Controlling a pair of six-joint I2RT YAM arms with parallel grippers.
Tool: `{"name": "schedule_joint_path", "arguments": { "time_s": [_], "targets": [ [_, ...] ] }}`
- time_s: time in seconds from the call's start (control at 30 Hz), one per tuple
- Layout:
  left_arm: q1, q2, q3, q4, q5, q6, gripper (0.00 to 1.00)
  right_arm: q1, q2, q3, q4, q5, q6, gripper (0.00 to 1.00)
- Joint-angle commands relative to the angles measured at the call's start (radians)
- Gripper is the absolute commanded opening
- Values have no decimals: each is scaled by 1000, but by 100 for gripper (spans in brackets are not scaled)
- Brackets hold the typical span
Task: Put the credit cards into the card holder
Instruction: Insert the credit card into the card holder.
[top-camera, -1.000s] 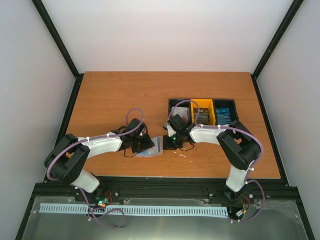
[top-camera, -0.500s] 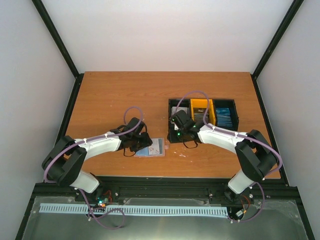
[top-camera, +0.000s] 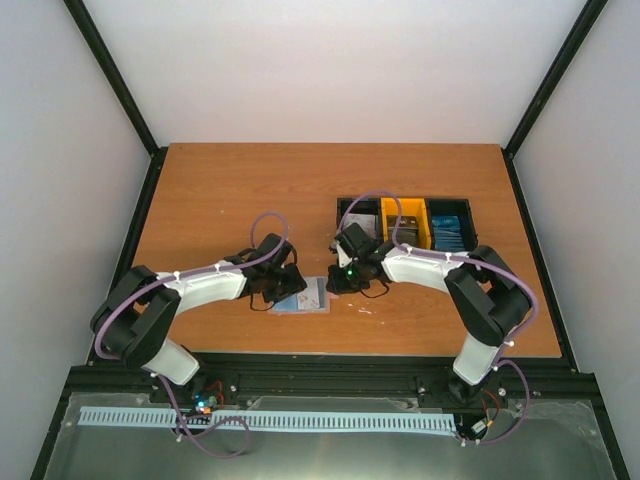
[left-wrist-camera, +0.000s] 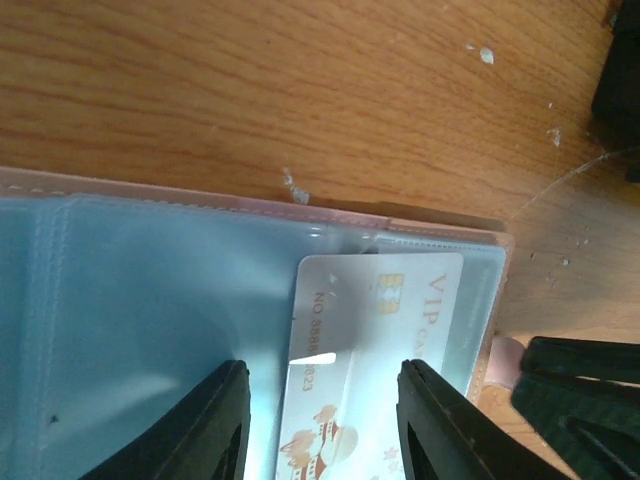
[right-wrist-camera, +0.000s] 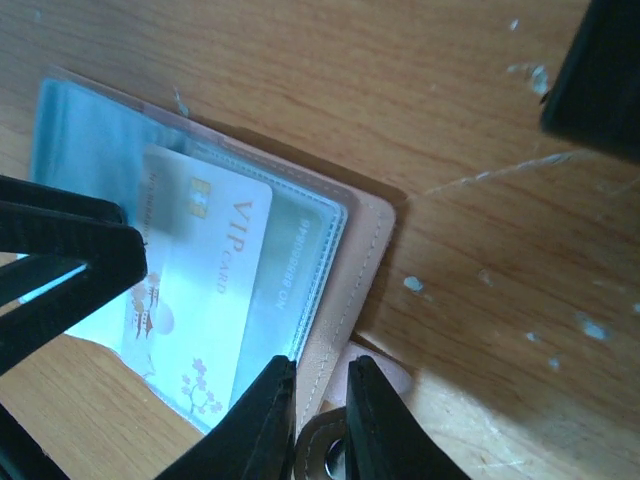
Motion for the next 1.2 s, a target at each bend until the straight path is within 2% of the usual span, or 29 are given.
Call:
{"name": "schedule_joint_path", "arguments": {
  "time_s": [0.0, 0.4, 0.6, 0.77, 0.83, 0.93, 1.1, 1.17],
  "targets": [
    [4, 33, 35, 14, 12, 6, 41, 3, 41, 23, -2, -43, -13, 15],
    [4, 80, 49, 85, 88, 87, 28, 3, 103, 30, 4, -57, -13, 13],
    [2, 75, 30, 164, 167, 113, 27, 3, 113, 28, 8, -48, -7, 12],
    [1, 68, 23, 171, 163, 111, 29, 0, 91, 32, 6, -38, -4, 12],
    [1, 58, 29, 136, 122, 98, 31, -3, 62, 42, -8, -16, -5, 12],
    [1, 23, 34, 62, 53, 80, 39, -15, -27, 63, -43, 28, -13, 13],
    [3, -76, 51, -1, -32, 85, 60, -85, -202, 91, -111, 111, -41, 19],
    [7, -110, 66, -23, -64, 93, 65, -132, -256, 104, -141, 119, -60, 21]
  ]
}}
